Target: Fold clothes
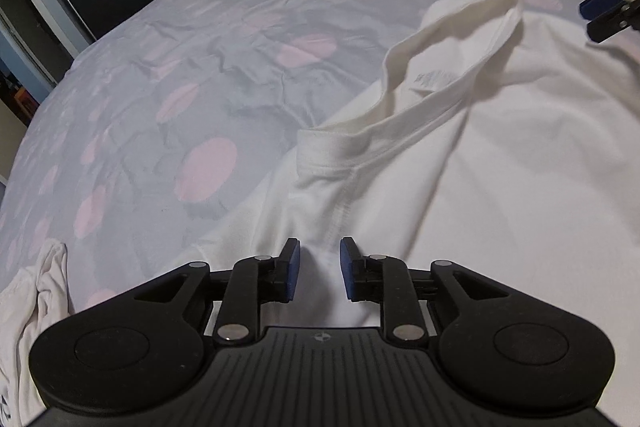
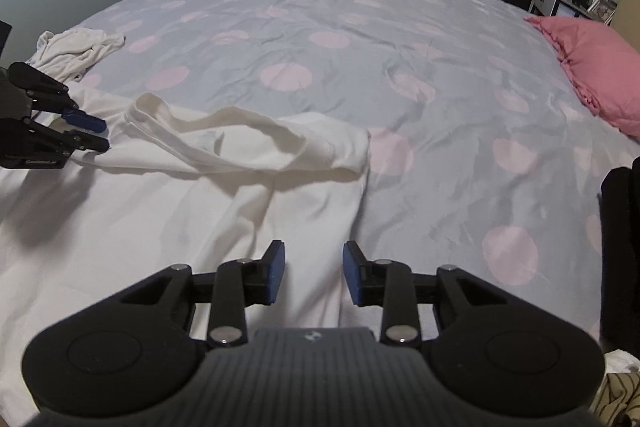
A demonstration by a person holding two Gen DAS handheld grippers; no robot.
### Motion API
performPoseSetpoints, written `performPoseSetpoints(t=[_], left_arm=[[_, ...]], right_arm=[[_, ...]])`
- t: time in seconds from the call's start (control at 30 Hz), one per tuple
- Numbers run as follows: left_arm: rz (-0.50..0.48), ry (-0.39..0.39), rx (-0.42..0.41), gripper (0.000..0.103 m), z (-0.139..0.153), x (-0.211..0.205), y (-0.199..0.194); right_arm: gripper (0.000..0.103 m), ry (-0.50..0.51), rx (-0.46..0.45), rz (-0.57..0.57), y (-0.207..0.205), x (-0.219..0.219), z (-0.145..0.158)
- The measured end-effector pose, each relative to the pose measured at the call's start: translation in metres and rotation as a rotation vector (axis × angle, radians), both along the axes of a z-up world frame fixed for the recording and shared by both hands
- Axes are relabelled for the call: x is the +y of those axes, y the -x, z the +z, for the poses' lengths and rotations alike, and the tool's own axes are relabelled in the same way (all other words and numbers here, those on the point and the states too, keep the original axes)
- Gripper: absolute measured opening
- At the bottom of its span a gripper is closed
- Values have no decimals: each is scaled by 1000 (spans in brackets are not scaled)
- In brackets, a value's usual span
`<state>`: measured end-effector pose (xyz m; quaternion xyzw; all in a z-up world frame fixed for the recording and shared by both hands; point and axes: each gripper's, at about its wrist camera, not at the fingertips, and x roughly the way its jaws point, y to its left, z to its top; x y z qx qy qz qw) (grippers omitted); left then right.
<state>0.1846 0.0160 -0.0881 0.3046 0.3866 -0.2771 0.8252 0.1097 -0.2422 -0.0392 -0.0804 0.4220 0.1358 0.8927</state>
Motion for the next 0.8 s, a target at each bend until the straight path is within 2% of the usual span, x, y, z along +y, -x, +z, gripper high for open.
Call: performPoseSetpoints(t=[0.13,0.3,0.33,0.43,0.57,0.67,0.8], left_arm=[[-4,26,-19,22,-7,-2,0],[5,62,-18,2,-4,-7,2],[15,76,-23,2,-1,-6,2],[68,155,-42,2,21,8,0],[137,242,-84,1,67,33,-7],[170,259,-129,1,95,47,-15],[185,249,-157,1,115,53,-20]], right_arm=[[38,-22,22,-10,-9,-4,-6],[38,-4,24,-18,-14,-2,-13],[38,1,20,-17,-14,-2,-13],[38,8,-3,-16,-12,-1,-9],[38,8,-47,-8,-11,-1,-2],[38,23,-88,12,-18,4,4],[42,64,-157,83,-30,18,10]])
